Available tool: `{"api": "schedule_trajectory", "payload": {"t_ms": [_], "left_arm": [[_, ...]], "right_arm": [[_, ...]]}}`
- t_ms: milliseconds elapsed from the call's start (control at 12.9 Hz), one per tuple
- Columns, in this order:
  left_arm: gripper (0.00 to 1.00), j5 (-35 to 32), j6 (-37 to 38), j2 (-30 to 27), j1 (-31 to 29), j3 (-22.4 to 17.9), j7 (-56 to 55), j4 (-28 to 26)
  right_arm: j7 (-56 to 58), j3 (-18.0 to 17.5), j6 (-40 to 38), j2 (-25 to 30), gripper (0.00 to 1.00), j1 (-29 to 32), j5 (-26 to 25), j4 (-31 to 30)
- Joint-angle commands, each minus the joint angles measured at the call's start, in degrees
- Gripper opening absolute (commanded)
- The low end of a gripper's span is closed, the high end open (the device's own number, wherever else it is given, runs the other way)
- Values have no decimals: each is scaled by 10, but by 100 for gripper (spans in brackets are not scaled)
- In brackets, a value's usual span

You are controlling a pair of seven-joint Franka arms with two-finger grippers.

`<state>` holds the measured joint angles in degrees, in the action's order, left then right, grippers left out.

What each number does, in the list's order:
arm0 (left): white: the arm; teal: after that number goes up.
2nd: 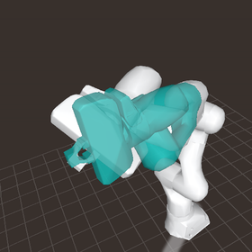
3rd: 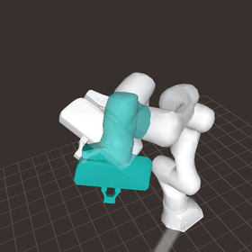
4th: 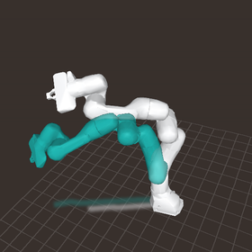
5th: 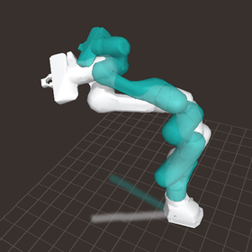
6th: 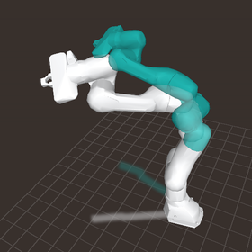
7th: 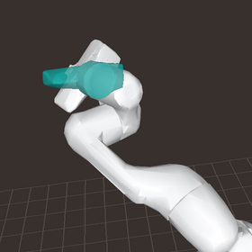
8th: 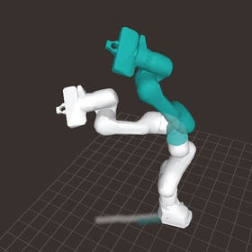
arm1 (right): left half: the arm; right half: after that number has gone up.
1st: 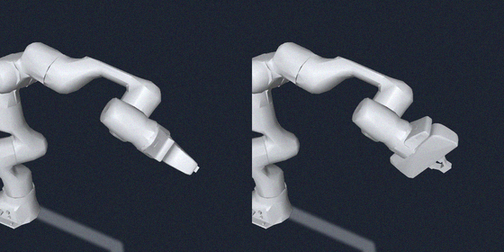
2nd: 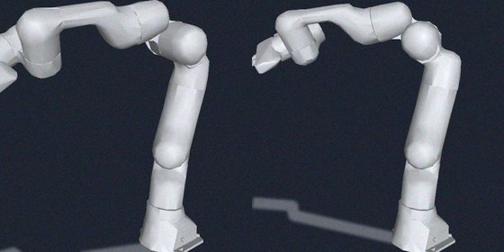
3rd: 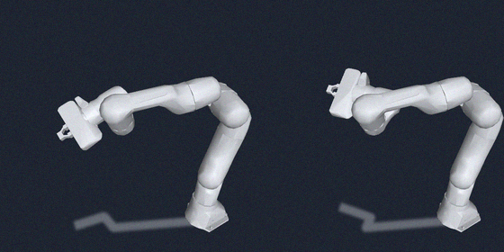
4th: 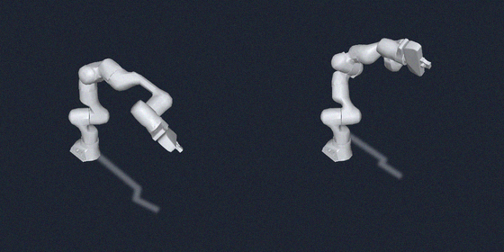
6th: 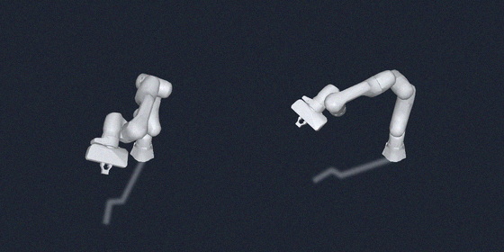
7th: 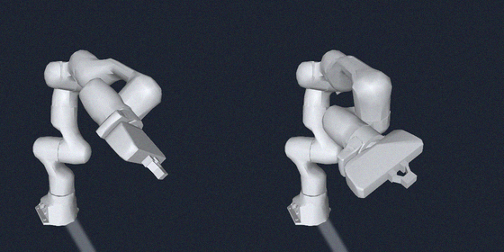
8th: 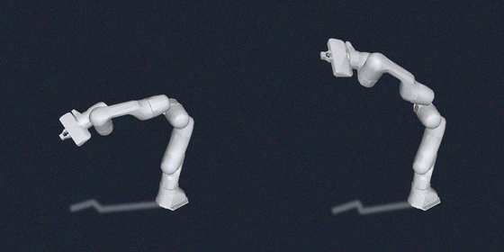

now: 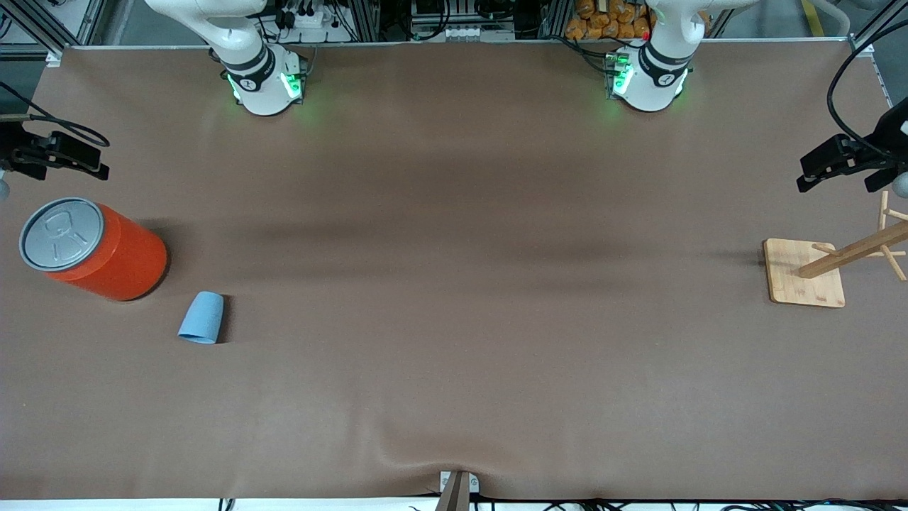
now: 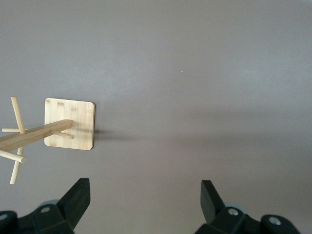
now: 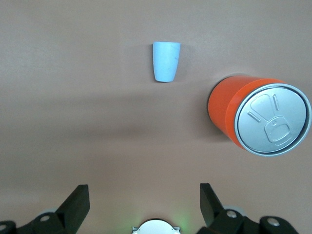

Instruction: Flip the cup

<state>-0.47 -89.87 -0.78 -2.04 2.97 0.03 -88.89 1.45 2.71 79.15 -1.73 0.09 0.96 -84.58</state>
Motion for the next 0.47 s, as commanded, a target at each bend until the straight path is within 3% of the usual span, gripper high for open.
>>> {"api": "schedule_trajectory", "payload": {"t_ms": [0,388], "left_arm": [[100,-2,9,-7,-2,5,2,2],[100,-1,9,-5,-3,3,2,3]], "right_arm": [[-7,-2,4,7,100,-3,-5,0],[-14,-1,15,7,100,-1,-5,-1]]}}
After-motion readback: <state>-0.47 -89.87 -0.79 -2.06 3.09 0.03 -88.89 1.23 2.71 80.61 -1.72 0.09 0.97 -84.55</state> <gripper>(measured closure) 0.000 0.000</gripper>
